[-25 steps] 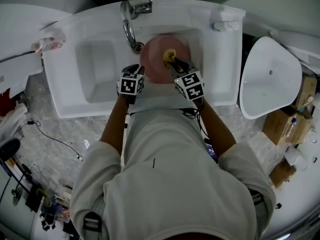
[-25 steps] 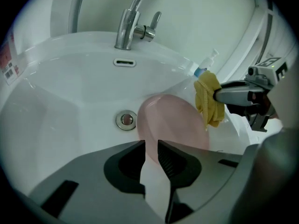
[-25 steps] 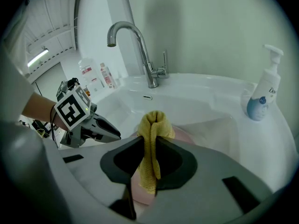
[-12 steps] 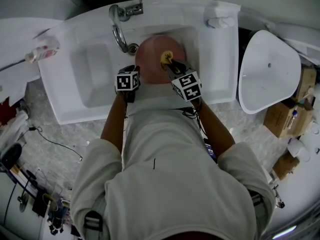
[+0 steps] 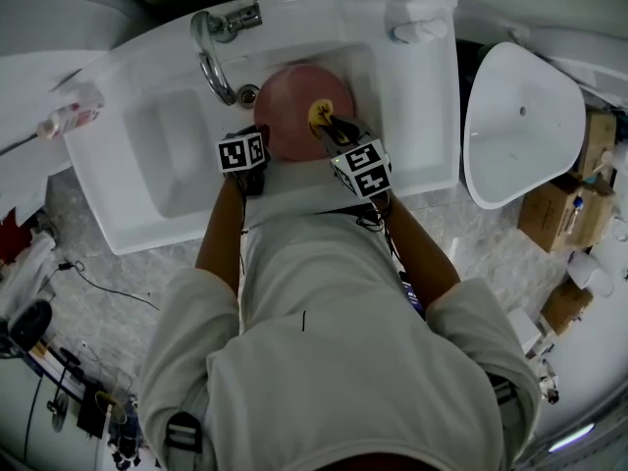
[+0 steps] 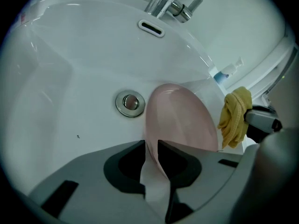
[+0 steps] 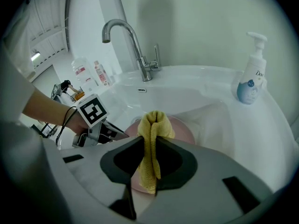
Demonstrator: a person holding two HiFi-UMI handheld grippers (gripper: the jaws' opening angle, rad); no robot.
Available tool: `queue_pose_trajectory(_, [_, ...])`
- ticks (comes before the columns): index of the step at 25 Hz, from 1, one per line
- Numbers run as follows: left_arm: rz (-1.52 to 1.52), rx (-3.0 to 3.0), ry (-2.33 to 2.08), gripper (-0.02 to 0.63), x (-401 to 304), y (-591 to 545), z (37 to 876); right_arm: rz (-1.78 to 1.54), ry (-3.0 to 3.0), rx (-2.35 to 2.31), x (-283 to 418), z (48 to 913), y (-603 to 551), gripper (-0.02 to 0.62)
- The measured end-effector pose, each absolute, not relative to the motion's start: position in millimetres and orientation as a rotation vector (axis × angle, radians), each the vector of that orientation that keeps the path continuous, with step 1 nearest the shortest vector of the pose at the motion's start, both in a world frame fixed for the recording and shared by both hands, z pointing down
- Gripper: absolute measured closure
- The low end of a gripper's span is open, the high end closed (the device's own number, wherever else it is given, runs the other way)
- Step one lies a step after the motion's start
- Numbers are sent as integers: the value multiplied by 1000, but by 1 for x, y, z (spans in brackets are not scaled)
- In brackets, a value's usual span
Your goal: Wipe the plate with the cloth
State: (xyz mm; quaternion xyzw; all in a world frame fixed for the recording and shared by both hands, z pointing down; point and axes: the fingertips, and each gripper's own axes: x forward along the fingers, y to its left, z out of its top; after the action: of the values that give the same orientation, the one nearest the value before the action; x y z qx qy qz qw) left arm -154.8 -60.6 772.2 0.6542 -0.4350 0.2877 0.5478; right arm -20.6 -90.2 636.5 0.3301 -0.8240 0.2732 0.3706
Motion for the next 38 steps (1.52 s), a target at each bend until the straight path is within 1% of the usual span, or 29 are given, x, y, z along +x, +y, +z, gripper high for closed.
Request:
queue_pose_trajectory(5, [675,1545,-1046,512,-153,-65,776,705,-2111,879,-15,631,-90,520])
queue_pose_trajectory(7, [675,1539,-1064,537,-155,-66,777,699,-2112,881,-14,629,-90,520])
queue_pose_trajectory(10, [661,1538,-1081,543,-156,-69,773,695,-2116,880,-11,628,-91,520])
queue_pose_trajectory(14, [676,1550,-1095,548,-158,-70,762,694,-2124,873,-11,629,-92,520])
queue_pose_trajectory(20, [621,1574,-1132,561,-163,-77,735,690,-2155,856,-17,626,-96,520])
queue_pose_trajectory(31, [671,1611,-1178,560,-166,-79,696,694,-2193,874,-14,621,-104,520])
queue_pose_trajectory(38, [699,1634,-1190,552,-167,-74,680,734,-2169,908,-11,632,-119,520])
